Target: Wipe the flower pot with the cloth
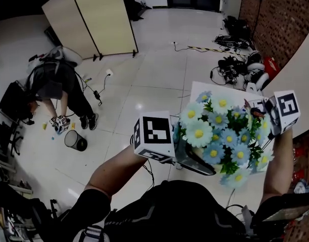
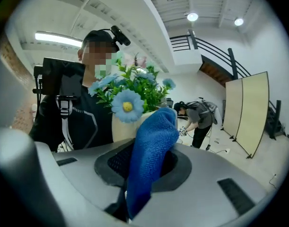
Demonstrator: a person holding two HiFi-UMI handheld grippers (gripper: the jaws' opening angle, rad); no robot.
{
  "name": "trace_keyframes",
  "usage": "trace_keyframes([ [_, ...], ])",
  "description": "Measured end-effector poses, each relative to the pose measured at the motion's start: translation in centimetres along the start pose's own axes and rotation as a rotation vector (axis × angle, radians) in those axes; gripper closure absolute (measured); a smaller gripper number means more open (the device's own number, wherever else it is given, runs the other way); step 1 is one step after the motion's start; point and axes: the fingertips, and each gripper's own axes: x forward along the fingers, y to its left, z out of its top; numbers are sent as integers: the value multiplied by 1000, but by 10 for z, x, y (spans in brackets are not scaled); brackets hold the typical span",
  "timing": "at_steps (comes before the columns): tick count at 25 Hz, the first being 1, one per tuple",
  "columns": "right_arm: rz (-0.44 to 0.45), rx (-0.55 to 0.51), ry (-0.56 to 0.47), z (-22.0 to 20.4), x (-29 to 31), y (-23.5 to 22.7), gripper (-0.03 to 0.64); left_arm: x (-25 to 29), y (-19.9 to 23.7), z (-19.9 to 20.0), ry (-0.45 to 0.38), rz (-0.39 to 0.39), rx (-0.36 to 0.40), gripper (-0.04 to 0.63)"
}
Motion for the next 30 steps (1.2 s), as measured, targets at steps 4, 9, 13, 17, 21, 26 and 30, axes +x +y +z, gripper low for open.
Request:
trace_keyframes([
  [4, 39, 8, -9, 12, 9, 16, 540, -18, -3, -2, -12, 19, -5, 14],
  [9, 13, 16, -6, 21, -12, 12, 540, -31, 48, 7, -24, 97, -49, 14],
  [13, -42, -8, -30, 23, 5, 25, 540, -33, 57, 2, -24, 152, -55, 14],
  [17, -239, 14, -91, 15, -17, 19, 540, -36, 61, -2, -15, 248, -49, 14],
  [21, -515, 126, -140, -2, -59, -26, 540, -36, 57, 4, -11, 285, -15, 14],
  [26, -453, 95, -110, 2, -28, -21, 540, -30, 52, -1, 9, 318, -18, 14],
  [30, -411, 80, -134, 10, -18, -12, 540, -29, 65, -7, 7, 365, -51, 14],
])
